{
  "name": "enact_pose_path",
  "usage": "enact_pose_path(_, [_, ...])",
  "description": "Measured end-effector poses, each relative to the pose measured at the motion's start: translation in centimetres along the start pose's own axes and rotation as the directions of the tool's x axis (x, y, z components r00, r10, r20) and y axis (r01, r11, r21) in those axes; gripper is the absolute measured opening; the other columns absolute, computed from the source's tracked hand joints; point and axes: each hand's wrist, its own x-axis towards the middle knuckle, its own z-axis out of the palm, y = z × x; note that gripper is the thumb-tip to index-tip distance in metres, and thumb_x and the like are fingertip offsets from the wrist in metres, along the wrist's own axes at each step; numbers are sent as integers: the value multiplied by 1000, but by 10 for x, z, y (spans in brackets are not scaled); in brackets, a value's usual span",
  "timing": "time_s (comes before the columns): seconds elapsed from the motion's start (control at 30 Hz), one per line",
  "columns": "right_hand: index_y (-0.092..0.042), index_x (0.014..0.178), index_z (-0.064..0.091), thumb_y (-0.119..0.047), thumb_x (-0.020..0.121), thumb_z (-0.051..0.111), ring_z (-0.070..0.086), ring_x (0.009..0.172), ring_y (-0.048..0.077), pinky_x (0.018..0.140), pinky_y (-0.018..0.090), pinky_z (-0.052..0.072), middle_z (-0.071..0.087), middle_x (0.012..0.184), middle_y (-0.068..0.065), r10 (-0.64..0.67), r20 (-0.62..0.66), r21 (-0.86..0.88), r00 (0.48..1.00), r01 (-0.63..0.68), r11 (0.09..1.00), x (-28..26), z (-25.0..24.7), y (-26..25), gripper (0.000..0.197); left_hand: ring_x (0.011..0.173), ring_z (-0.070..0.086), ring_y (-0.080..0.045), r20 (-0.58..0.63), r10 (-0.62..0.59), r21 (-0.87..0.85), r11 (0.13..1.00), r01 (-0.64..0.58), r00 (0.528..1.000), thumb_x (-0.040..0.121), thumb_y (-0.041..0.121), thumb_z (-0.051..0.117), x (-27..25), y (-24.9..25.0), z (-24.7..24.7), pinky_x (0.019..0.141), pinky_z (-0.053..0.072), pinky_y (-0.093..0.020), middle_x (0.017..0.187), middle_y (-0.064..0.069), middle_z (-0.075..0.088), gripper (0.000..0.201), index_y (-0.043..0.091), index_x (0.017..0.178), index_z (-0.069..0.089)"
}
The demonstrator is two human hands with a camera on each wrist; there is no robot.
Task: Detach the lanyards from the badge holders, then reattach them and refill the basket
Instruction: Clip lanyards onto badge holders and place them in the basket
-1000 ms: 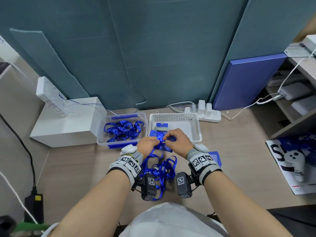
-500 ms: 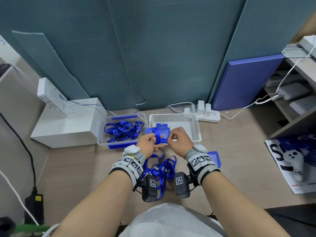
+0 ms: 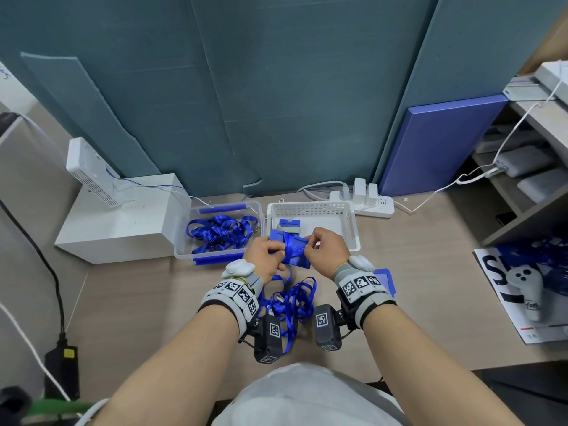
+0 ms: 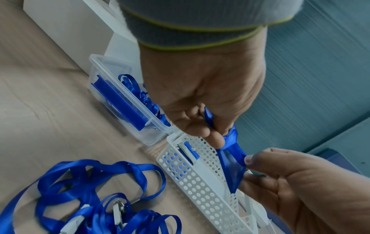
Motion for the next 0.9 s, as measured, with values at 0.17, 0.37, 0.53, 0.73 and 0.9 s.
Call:
enact_pose_path(0.17, [-21,66,56,-15,77,62,69,89,18,80,38,58,69,84,-6,20,-21,-18,1000,-21,1000,-3,-4,-1,13,54,69,-10,-157,66,-64,995,-77,985,86,4,74,-4,8,-6,49,50,-17,94,-2,70,13,17,88,70])
enact_pose_path(0.37, [-23,67,56,-14,79,61,71,93,18,80,42,59,70,82,-4,48,-35,11,998,-47,999,-4,-10,3,16,71,72,-20,-150,-28,-45,999,21,988,93,17,65,4,-1,-13,58,60,-34,87,1,73,32,37,116,59])
enact_pose_path(0.53, [-20,74,51,-13,85,58,70,101,23,77,42,57,67,87,1,47,-53,-5,997,-48,999,-4,-10,0,16,68,69,-20,-31,-82,-167,983,76,996,88,5,74,4,-12,-8,67,62,-30,91,-9,68,42,17,127,66])
enact_pose_path(0.73, [-14,78,53,-9,90,57,55,76,23,66,31,40,58,89,3,19,-124,-124,992,-35,992,-1,-8,2,14,62,66,-16,15,-60,-209,976,62,998,87,-2,73,3,-5,-1,59,59,-22,93,-8,62,41,16,123,67])
enact_pose_path(0.9, [-12,81,57,-9,91,56,60,79,27,69,39,52,65,86,5,107,-139,-126,984,-125,984,0,-8,5,11,65,69,-20,27,-51,-178,982,55,998,86,-1,73,4,-6,1,66,63,-31,94,-7,64,39,19,119,69])
